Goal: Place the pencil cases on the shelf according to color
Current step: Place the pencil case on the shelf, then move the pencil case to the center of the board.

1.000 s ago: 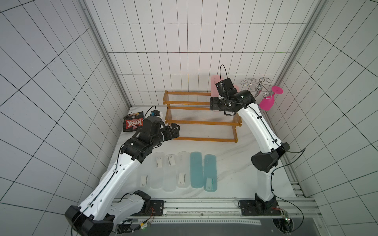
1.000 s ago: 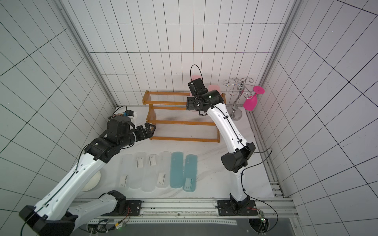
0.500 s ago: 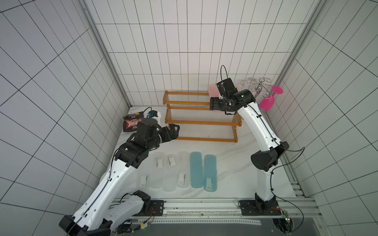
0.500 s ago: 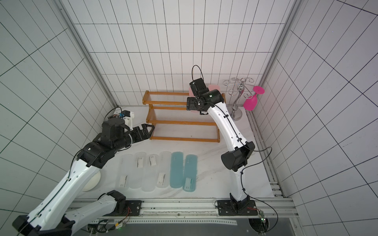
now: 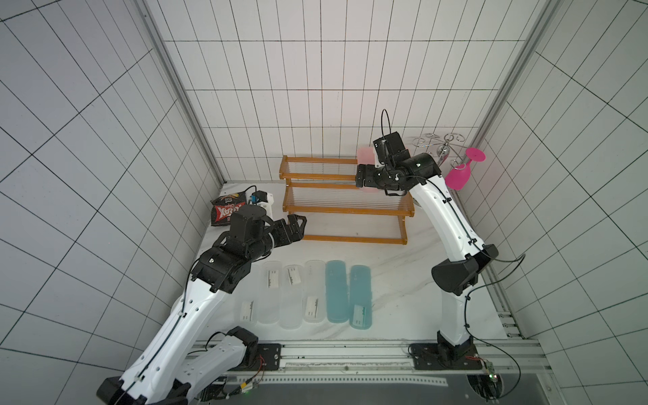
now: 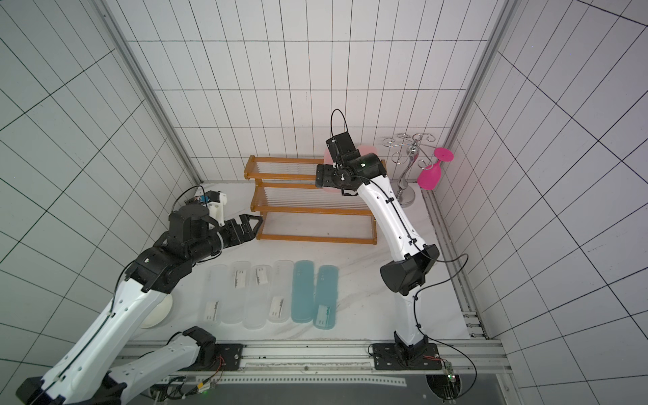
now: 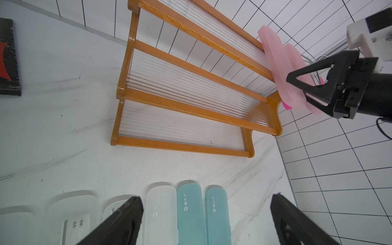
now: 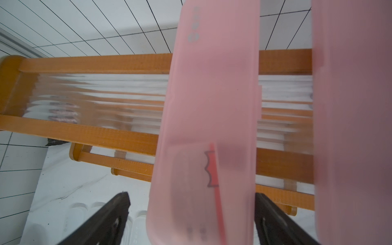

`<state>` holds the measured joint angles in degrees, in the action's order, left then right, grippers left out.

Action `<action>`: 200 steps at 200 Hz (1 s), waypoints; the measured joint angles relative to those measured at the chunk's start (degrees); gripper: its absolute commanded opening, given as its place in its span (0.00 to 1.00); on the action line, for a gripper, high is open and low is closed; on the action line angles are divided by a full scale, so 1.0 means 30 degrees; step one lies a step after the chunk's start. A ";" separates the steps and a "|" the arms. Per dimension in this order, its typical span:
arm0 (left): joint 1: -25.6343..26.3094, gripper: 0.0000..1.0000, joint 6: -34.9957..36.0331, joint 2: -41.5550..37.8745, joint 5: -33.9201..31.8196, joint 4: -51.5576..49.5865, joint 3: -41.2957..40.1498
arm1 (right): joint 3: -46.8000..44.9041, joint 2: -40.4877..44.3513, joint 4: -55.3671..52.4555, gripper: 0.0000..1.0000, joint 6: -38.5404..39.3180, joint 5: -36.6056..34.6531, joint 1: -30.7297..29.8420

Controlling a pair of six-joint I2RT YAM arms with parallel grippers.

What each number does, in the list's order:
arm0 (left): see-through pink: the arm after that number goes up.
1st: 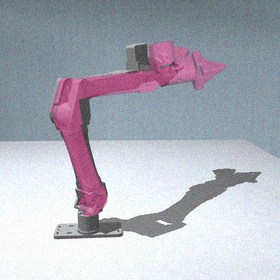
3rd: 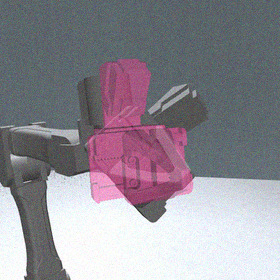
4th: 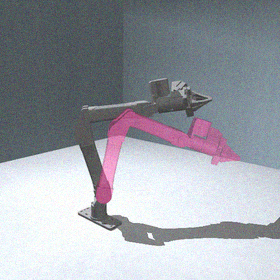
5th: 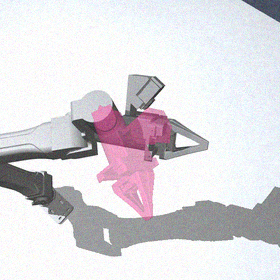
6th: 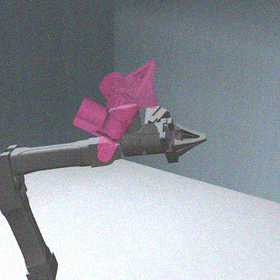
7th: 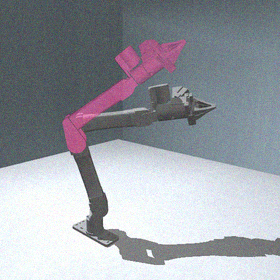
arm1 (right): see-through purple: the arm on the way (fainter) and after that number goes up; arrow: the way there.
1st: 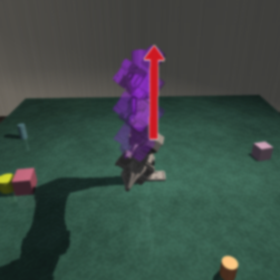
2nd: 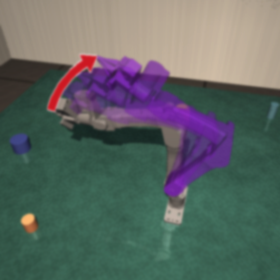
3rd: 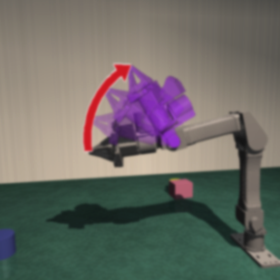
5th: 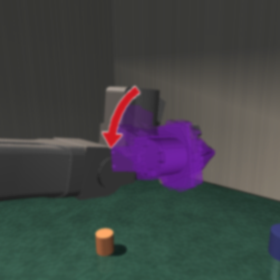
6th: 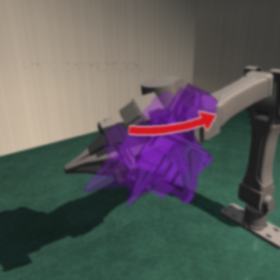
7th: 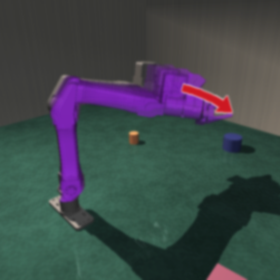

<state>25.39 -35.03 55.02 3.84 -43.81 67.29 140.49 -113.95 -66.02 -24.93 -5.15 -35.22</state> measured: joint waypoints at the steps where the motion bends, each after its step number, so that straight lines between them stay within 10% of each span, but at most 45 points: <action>1: 0.0000 0.98 0.0000 0.0000 -0.0007 -0.0015 0.0000 | -0.0007 0.0066 0.0007 0.96 0.0000 0.0000 0.0000; 55: -0.0007 0.98 -0.0051 -0.0495 -0.0291 -0.0364 -0.0787 | -0.1749 0.4692 0.0590 0.96 0.0000 -0.0415 -0.0299; 200: 0.4284 0.98 -0.4211 -0.1355 -0.1530 -0.0940 -0.6448 | -2.4327 1.7442 0.3082 0.96 -0.4962 -0.5581 -0.9180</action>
<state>38.24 -47.66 50.96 -0.75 -46.63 47.94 67.51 -61.63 -56.77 -39.81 -21.89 -62.76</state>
